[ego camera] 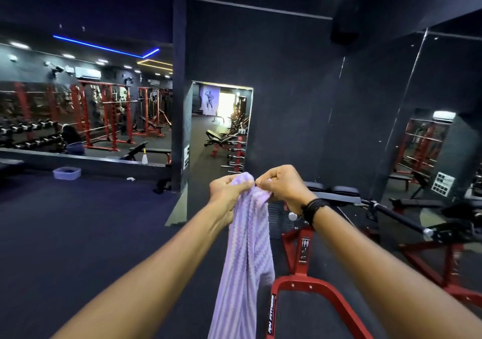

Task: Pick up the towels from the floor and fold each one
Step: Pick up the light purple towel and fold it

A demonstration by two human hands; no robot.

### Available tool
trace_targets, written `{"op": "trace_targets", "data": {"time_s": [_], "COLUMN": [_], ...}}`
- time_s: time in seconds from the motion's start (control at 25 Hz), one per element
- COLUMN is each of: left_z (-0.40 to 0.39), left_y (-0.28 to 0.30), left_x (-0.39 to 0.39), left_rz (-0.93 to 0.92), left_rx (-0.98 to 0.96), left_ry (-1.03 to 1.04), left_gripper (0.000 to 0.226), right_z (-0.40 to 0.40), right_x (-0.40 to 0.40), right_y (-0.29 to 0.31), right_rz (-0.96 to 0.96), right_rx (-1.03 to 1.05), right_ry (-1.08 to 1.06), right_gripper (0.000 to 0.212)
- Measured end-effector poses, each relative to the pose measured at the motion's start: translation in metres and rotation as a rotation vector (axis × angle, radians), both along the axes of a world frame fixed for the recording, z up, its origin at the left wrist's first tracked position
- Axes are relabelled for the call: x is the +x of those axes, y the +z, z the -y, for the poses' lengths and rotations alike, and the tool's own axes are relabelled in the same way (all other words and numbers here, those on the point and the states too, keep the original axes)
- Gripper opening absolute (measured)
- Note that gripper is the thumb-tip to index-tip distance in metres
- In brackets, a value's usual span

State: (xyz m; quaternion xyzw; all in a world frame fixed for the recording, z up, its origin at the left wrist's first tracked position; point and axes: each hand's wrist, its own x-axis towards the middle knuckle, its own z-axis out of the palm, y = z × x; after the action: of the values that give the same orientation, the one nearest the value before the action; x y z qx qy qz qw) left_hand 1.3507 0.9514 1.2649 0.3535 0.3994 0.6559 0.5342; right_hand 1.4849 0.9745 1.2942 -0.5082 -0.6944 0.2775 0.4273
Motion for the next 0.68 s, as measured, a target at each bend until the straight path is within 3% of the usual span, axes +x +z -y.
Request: {"op": "trace_targets", "data": {"time_s": [0.12,0.28,0.4,0.56,0.68], "left_z": [0.005,0.006,0.006,0.015,0.009], "left_y": [-0.01,-0.017,-0.018,-0.022,-0.02], "left_x": [0.009,0.017,0.014,0.013,0.005], "left_rz": [0.057,0.066,0.015,-0.147,-0.303], "left_rx": [0.071,0.172,0.212,0.33,0.36], "left_ry": [-0.107,-0.134,-0.127,-0.162,0.008], "left_gripper": [0.014,0.017,0.022,0.043,0.027], "right_z": [0.001,0.008,0.01,0.007,0.008], "right_x": [0.0,-0.002,0.002,0.003,0.002], "right_y": [0.004,0.011,0.008,0.0,-0.003], "right_rz": [-0.163,-0.322,-0.287,-0.306,-0.372], "right_rx": [-0.162,-0.405,-0.369,-0.237,-0.256], "right_ry": [-0.013,0.113,0.201,0.128,0.18], "right_gripper": [0.01,0.019,0.014,0.008,0.004]}}
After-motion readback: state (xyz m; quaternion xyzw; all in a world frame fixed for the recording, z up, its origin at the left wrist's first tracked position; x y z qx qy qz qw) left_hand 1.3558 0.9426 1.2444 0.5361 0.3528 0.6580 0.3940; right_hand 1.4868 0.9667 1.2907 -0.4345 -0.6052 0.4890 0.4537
